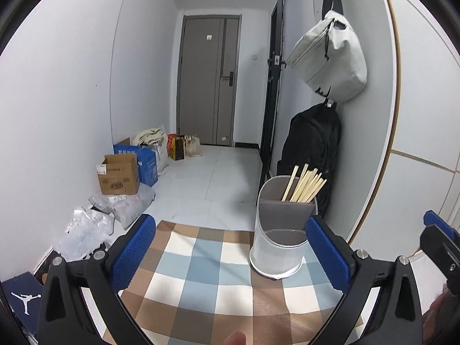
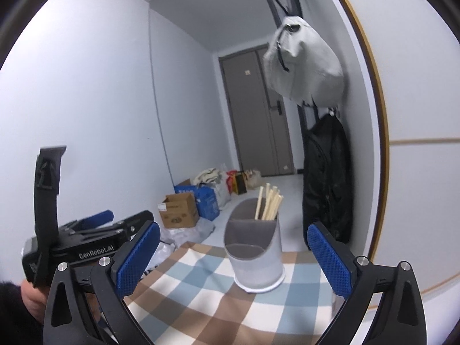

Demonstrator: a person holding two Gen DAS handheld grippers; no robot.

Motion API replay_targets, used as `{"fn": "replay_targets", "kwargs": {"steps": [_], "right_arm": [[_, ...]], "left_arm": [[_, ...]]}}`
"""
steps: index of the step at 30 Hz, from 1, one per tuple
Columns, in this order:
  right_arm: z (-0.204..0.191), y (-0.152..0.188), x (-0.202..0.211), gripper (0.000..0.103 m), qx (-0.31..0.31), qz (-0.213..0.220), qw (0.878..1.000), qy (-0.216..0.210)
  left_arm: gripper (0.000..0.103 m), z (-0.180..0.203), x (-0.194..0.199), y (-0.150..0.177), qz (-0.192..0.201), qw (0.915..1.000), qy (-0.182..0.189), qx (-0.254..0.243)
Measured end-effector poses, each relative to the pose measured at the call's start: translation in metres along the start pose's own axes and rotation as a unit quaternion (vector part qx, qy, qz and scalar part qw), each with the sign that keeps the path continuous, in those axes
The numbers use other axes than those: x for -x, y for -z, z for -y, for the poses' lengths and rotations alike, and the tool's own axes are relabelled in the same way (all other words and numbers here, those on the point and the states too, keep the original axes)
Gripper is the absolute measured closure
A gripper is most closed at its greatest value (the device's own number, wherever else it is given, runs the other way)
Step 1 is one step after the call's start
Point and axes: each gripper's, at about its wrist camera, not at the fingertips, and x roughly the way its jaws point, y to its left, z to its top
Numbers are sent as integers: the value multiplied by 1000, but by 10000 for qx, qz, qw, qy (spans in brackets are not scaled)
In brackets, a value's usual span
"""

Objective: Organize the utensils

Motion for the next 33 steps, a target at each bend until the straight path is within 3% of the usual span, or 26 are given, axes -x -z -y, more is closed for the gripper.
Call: {"fn": "replay_targets", "kwargs": {"steps": [7, 20, 33], "right_arm": [[0, 8, -12, 0, 192, -134, 9997, 107], [-1, 6, -25, 0, 182, -122, 9997, 66], [-3, 8, -26, 0, 225, -158, 9996, 12]], "left_arm": [[2, -4, -10, 6, -124, 9999, -23, 7], [1, 8, -12, 7, -181, 9988, -82, -442], [2, 5, -14, 4, -230, 9992, -64, -311]]}}
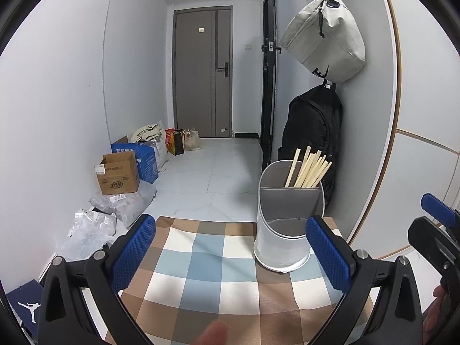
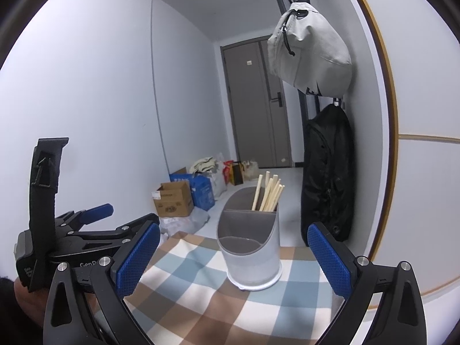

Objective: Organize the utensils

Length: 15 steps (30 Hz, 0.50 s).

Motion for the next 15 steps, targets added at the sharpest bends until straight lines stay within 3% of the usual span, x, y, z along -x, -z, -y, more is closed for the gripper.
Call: {"fn": "replay_targets", "kwargs": {"steps": [15], "right_arm": [[2, 1, 1, 0, 70, -39, 10000, 54]], "left_arm": [[2, -3, -3, 0, -55, 9998, -64, 168]]}}
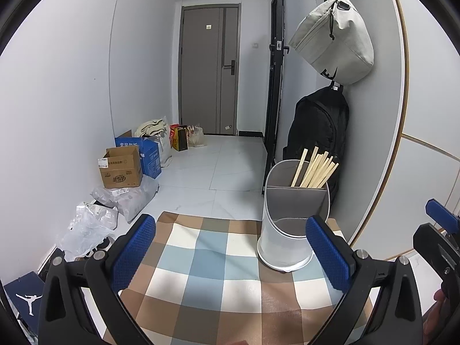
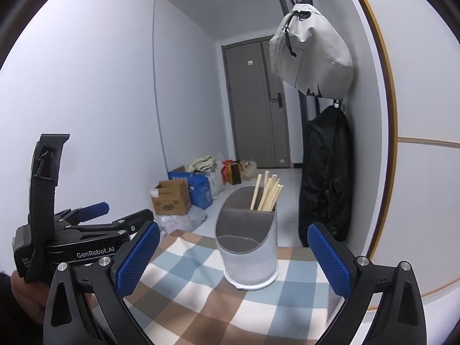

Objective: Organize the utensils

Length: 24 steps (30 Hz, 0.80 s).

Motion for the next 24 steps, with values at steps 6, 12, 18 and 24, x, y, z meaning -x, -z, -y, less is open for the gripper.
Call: {"fn": "replay_targets", "kwargs": {"steps": [6, 12, 18, 24], "right_arm": [[-1, 0, 0, 0, 28, -16, 10000, -3], [1, 0, -1, 0, -12, -53, 10000, 8], [1, 0, -1, 0, 9, -63, 10000, 7], [0, 0, -1, 0, 20, -67, 10000, 3]], "left_arm": [[2, 1, 0, 1, 3, 10000, -21, -35], [2, 1, -2, 2, -47, 10000, -2, 17], [2, 2, -2, 3, -44, 10000, -24, -2], [2, 2, -1, 2, -5, 10000, -48, -15]]}}
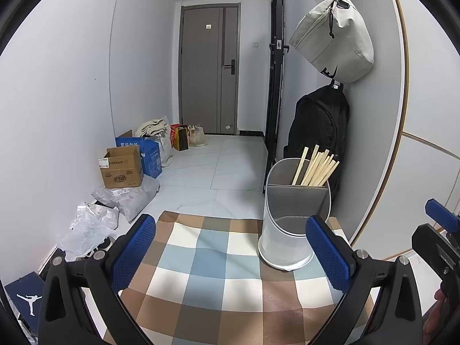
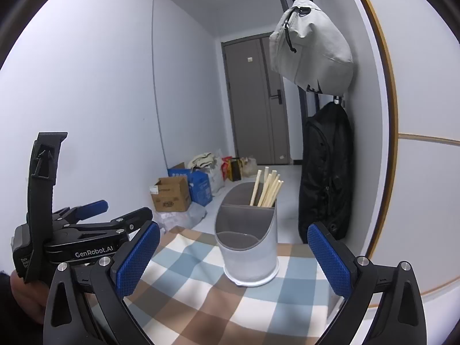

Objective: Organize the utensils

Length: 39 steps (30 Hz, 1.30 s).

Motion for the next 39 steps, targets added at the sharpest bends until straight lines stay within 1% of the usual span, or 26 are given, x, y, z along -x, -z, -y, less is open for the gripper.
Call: {"fn": "replay_targets", "kwargs": {"steps": [39], "right_arm": [[-1, 1, -2, 0, 62, -14, 10000, -54]], "left_arm": [[2, 6, 2, 1, 33, 9998, 0, -171]]}}
